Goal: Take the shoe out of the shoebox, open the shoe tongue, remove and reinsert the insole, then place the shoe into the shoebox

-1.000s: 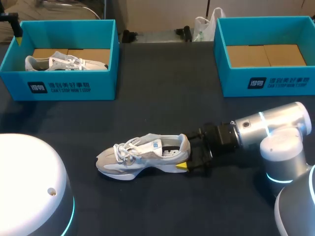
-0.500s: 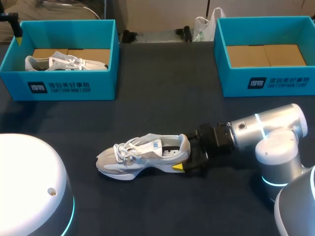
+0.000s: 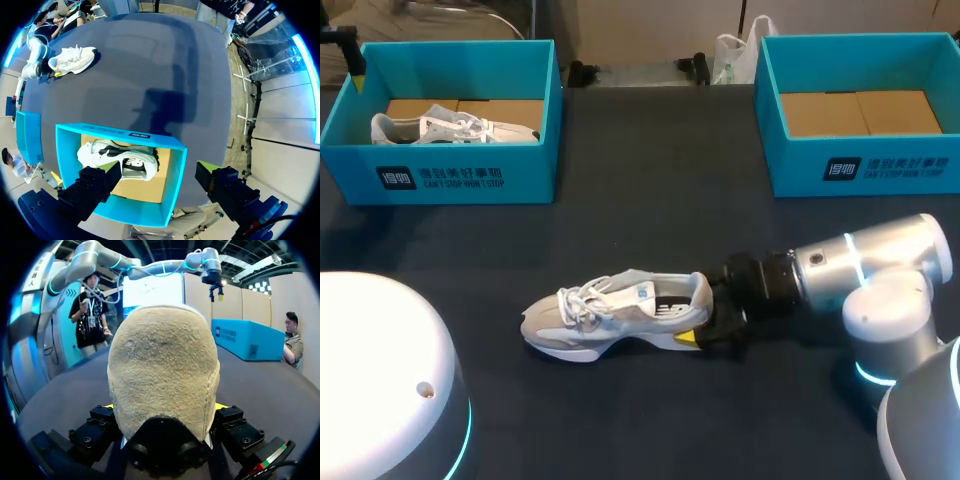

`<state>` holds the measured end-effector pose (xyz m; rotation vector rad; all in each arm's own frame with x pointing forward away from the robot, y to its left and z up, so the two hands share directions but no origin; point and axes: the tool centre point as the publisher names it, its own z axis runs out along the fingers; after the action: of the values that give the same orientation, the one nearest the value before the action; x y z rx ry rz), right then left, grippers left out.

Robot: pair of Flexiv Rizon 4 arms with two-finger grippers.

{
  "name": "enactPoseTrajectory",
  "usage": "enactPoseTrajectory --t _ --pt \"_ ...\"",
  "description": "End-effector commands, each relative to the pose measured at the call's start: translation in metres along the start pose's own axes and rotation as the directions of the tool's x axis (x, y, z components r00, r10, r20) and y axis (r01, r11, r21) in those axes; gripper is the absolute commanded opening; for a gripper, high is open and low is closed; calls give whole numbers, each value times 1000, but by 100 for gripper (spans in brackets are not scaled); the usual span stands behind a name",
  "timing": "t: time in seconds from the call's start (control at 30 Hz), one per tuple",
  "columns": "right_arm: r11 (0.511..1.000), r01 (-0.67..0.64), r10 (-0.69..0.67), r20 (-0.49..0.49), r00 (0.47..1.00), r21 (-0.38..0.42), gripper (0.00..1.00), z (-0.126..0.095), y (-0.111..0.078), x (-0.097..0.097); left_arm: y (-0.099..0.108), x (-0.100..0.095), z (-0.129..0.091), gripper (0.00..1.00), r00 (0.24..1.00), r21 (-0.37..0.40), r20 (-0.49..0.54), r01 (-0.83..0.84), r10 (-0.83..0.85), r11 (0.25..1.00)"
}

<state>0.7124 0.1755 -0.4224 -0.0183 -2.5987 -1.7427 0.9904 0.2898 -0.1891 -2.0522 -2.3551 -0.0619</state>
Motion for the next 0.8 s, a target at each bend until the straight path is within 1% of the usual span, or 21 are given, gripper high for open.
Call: enactPoseTrajectory --t 0.03,0.17,0.3,0.8 --pt "1000 -5 5 25 1000 15 0 -18 1 9 -2 0 0 100 1000 -4 0 -1 1 1000" --pt "1000 -6 5 36 999 19 0 -25 1 11 -2 0 0 100 1000 -4 0 -1 1 1000" --pt "1000 -9 8 43 999 21 0 -28 0 11 -2 0 0 100 1000 -4 0 -1 1 1000" --pt "1000 -19 19 36 999 17 0 -29 -2 11 -2 0 0 100 1000 -4 0 -1 1 1000"
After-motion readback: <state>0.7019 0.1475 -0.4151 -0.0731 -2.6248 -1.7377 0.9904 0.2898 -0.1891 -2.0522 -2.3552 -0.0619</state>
